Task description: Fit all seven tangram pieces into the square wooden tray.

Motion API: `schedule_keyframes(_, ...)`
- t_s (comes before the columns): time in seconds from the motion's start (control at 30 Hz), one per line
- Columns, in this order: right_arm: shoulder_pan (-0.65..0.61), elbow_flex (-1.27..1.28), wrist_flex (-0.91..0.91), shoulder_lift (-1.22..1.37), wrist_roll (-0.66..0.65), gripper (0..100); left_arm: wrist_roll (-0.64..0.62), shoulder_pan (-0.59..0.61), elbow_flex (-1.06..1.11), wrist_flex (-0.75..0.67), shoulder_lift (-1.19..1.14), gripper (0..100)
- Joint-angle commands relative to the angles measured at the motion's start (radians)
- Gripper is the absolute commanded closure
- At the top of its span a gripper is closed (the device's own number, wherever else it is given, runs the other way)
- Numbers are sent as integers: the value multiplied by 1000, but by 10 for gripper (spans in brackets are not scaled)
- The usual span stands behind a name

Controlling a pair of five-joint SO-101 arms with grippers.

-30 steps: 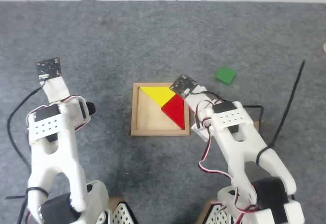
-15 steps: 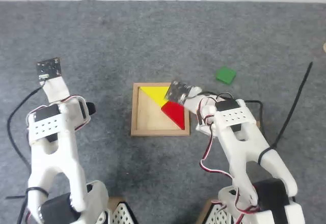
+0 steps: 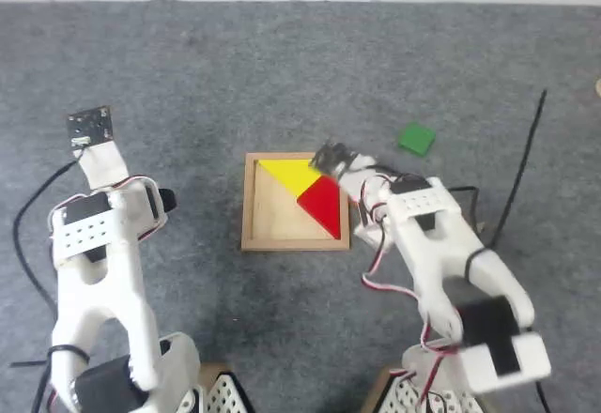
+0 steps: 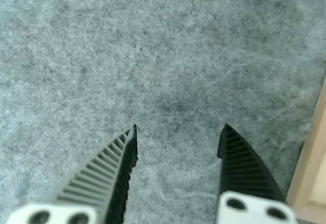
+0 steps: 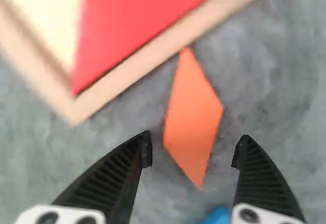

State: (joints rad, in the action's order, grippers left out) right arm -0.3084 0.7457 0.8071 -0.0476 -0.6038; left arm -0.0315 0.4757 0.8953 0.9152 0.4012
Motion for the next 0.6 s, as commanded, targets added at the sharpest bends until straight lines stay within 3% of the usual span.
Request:
schedule_keyframes(0.0, -1, -100, -16, 35, 218, 729, -8, -2, -8, -21, 32, 750)
schedule_keyframes(0.2, 1, -123, -16, 82, 229, 741, -8, -2, -8, -21, 32, 750)
schedule_keyframes(0.4, 1, -123, -16, 82, 229, 975, -8, -2, -8, -20, 32, 750)
schedule_keyframes(0.57, 1, -123, -16, 79, 233, 982, -8, -2, -7, -20, 32, 750)
